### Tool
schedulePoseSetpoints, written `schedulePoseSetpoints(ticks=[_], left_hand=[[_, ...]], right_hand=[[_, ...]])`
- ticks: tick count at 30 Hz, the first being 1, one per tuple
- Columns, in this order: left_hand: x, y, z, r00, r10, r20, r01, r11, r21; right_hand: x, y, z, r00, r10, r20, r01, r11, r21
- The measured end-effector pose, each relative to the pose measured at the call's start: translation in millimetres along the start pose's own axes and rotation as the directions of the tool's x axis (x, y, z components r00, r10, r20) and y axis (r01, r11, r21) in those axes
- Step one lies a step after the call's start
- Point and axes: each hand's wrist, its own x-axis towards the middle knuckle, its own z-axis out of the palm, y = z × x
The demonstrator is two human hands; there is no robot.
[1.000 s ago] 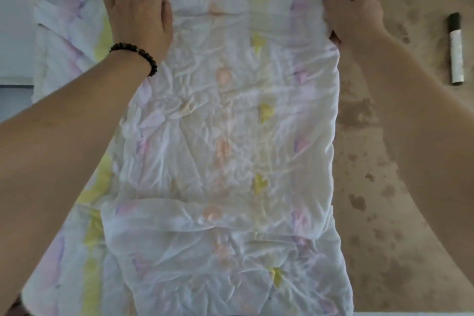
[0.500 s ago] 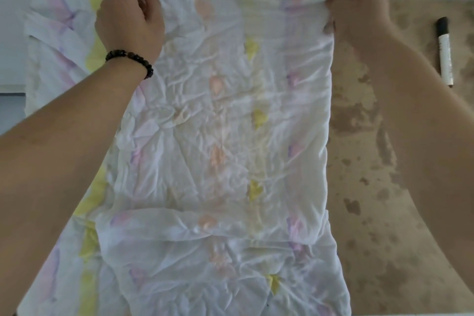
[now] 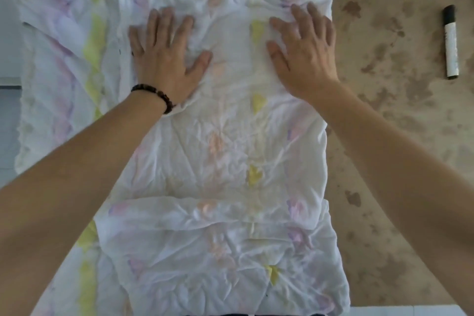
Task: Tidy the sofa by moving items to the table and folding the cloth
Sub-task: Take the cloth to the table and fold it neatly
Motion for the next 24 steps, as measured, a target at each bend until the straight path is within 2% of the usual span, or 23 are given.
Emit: schedulePoseSetpoints(ticks=[1, 2, 5, 7, 9, 11, 14, 16, 18, 20, 21, 24], left_hand=[[5.1, -8.5, 4.0, 0.998, -0.011, 0.066, 0.008, 0.999, 0.041], [11.9, -16.2, 7.9, 0.996, -0.029, 0.088, 0.023, 0.997, 0.07], [28.2, -21.9, 9.5, 0.996, -0.043, 0.084, 0.035, 0.995, 0.097], [23.7, -14.1, 1.4, 0.997, -0.033, 0.064, 0.031, 0.999, 0.023], [-2.8, -4.1, -10.6, 0.999, -0.034, -0.021, 0.032, 0.996, -0.08], [-55.7, 6.1, -21.5, 0.987, -0.037, -0.155, 0.014, 0.989, -0.15], [-171.7, 20.2, -25.7, 0.951, -0.035, -0.308, -0.049, 0.964, -0.263], [-245.3, 24.4, -21.8, 0.931, -0.002, -0.365, -0.125, 0.937, -0.326], [-298.8, 27.2, -13.0, 0.923, 0.074, -0.377, -0.219, 0.908, -0.358], [-333.8, 28.1, -2.1, 0.925, 0.231, -0.302, -0.321, 0.899, -0.297], [-346.0, 28.1, 3.9, 0.932, 0.288, -0.221, -0.341, 0.902, -0.263], [-370.9, 25.0, 22.0, 0.938, 0.343, 0.039, -0.337, 0.933, -0.124]], right_hand=[[7.3, 5.7, 6.7, 0.995, 0.022, 0.094, -0.02, 0.999, -0.026], [16.4, 11.7, 12.9, 0.989, 0.077, 0.128, -0.073, 0.997, -0.036], [38.4, 13.2, 17.8, 0.977, 0.171, 0.124, -0.166, 0.985, -0.053], [33.1, 4.8, 11.0, 0.976, 0.185, 0.117, -0.184, 0.983, -0.014], [2.2, -8.6, 0.6, 0.986, 0.16, 0.048, -0.162, 0.986, 0.036], [-51.3, -25.6, -9.6, 0.989, 0.118, -0.092, -0.108, 0.989, 0.105], [-156.7, -53.5, -16.0, 0.956, 0.053, -0.289, 0.008, 0.978, 0.208], [-225.1, -65.6, -10.8, 0.95, -0.024, -0.311, 0.095, 0.972, 0.215], [-280.3, -74.7, -0.1, 0.961, -0.082, -0.266, 0.139, 0.969, 0.203], [-322.3, -79.9, 13.6, 0.98, -0.118, -0.162, 0.144, 0.976, 0.162], [-337.1, -81.7, 19.7, 0.99, -0.106, -0.09, 0.117, 0.983, 0.14], [-361.8, -83.2, 34.9, 0.997, -0.023, 0.07, 0.018, 0.997, 0.07]])
